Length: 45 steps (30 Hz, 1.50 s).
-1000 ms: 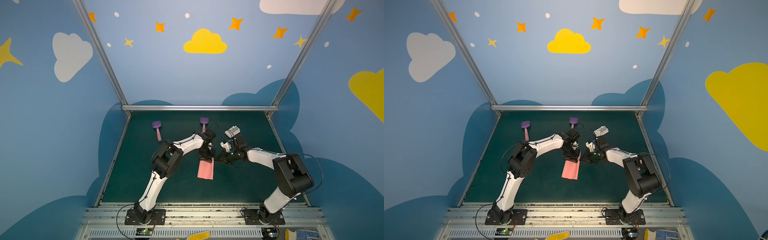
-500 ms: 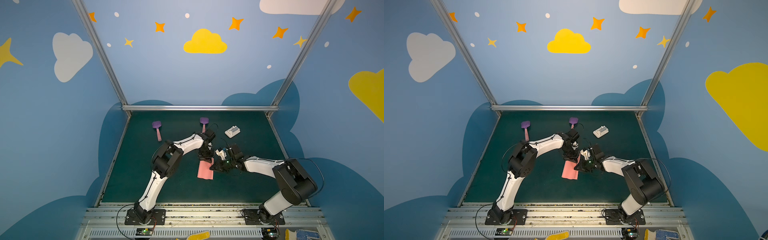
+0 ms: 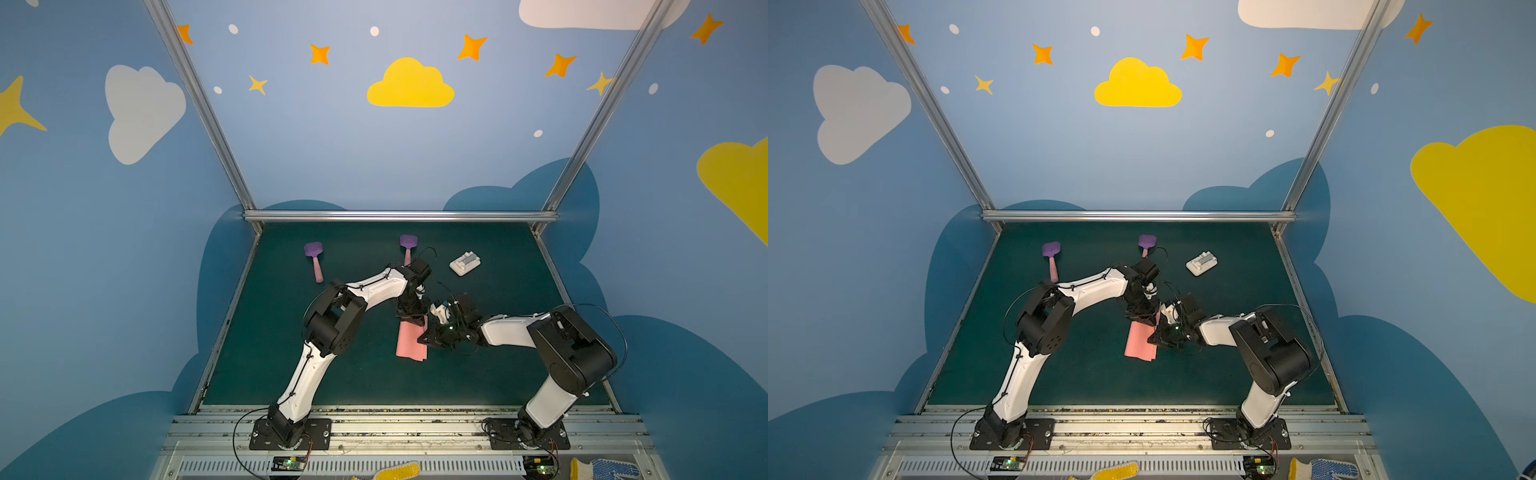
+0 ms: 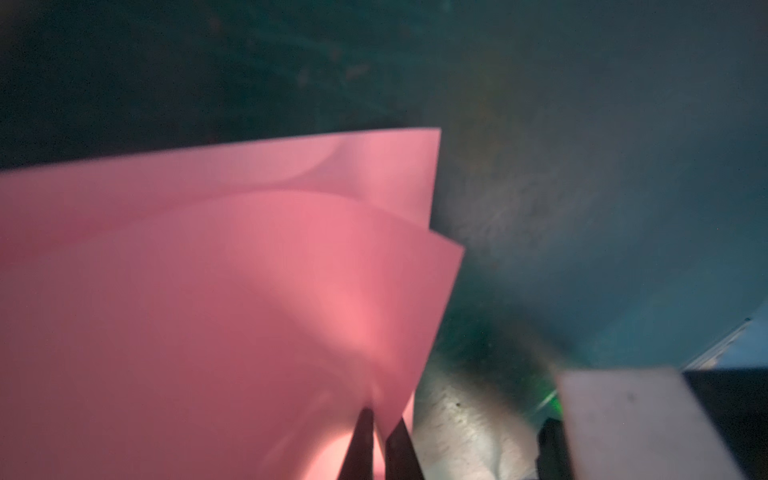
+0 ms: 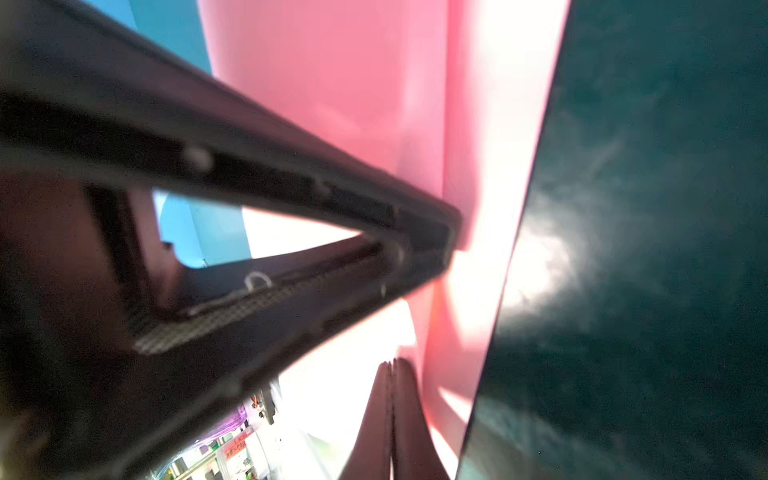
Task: Fold a paper plane with a square sheet of paper (fold left side to right side)
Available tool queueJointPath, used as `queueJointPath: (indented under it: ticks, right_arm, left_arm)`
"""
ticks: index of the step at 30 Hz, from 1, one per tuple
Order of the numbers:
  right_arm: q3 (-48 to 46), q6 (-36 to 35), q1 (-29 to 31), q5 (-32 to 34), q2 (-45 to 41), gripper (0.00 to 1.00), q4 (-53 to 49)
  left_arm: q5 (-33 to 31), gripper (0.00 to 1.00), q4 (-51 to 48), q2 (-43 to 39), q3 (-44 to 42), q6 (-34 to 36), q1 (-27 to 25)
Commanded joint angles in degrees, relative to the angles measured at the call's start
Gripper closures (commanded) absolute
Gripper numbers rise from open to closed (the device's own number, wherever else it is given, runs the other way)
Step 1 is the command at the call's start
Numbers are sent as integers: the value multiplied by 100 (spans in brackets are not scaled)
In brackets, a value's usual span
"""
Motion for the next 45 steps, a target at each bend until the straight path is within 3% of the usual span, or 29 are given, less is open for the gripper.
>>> queueJointPath:
  ticks: [1, 8, 16, 24, 32, 39, 45]
  right_arm:
    - [-175, -6, -52, 186, 127, 100, -35]
    - [-273, -37, -162, 169, 145, 100, -59]
    - [-239, -108, -203, 100, 127, 100, -139]
    - [-207, -153, -232, 50, 136, 100, -217]
    - [-162, -160, -254, -53, 119, 100, -265]
    - [42, -167, -321, -196, -67, 100, -455]
    - [370, -252, -578, -342, -446, 100, -829]
  left_arm:
    - [32, 76, -125, 51, 184, 74, 8]
    - [159, 41, -179, -608, 154, 256, 205]
    - [196, 27, 390, -1810, -1430, 464, 827]
    - [760, 23, 1417, -2160, -2706, 515, 1040]
    - [1032, 23, 2044, -1983, -3048, 379, 917]
    - [878, 36, 2026, -1639, -2983, 307, 814]
    - [754, 41, 2147, -1565, -3048, 162, 775]
